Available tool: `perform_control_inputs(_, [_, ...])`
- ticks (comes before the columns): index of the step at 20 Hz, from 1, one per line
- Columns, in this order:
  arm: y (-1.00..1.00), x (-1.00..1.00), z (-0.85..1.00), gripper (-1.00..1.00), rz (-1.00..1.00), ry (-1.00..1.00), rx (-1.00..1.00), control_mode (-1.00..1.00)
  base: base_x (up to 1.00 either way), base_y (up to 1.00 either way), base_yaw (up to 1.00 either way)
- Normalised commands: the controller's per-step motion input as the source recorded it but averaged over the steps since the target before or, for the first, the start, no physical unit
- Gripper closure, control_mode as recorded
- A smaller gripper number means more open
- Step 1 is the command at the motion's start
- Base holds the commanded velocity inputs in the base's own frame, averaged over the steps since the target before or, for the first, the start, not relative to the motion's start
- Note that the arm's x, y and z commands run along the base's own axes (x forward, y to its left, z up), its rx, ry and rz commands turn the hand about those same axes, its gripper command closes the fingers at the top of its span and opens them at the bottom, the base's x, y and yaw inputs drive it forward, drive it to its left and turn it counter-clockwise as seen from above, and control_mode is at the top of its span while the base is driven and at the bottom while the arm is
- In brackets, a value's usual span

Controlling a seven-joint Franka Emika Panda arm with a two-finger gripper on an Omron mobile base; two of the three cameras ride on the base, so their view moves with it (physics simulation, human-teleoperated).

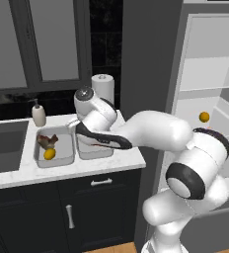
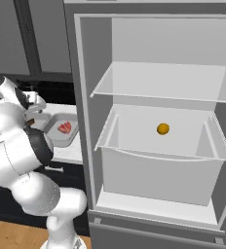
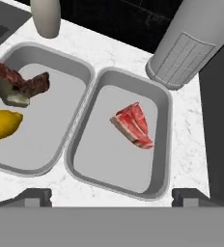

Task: Place one lemon and one steak in each tupperware on the nearby counter, to pack two identical lunches.

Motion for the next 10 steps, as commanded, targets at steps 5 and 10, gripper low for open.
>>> perform_control_inputs(5, [-0.2,-1.0,0.54,-1.0,0.04,-0.14,0.35,-1.0,0.0,0.0,0.0])
perform_control_inputs(10, [-0.31,-1.0,0.63,-1.0,0.07,-0.14,0.32,-1.0,0.0,0.0,0.0])
